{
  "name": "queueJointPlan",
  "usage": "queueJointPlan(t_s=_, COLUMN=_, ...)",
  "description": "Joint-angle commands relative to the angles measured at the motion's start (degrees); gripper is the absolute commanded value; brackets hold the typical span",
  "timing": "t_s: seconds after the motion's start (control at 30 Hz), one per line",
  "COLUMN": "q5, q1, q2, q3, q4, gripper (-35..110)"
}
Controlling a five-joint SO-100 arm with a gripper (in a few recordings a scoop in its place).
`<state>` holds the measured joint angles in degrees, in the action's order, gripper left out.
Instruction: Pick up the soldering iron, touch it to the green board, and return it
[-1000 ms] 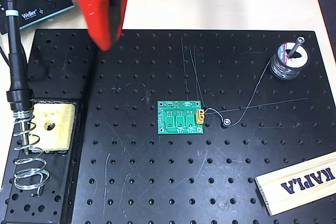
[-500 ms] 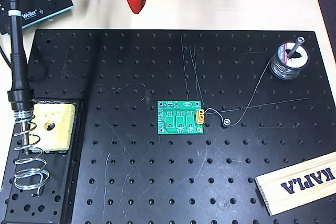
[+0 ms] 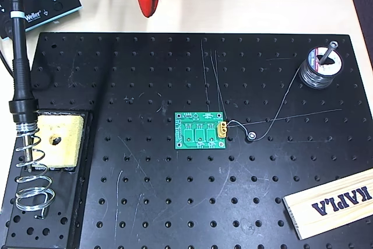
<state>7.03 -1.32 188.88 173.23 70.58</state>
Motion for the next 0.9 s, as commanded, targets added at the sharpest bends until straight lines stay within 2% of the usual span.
queueJointPlan(t_s=0.0, q5=-1.4, q1=1.8, q2=2.0, q3=0.8, q4=1.5, gripper=0)
queueJointPlan(t_s=0.3, q5=-5.7, q1=4.5, q2=1.8, q3=3.4, q4=1.1, gripper=0)
queueJointPlan(t_s=0.87, q5=-6.2, q1=4.0, q2=1.6, q3=3.5, q4=1.0, gripper=0)
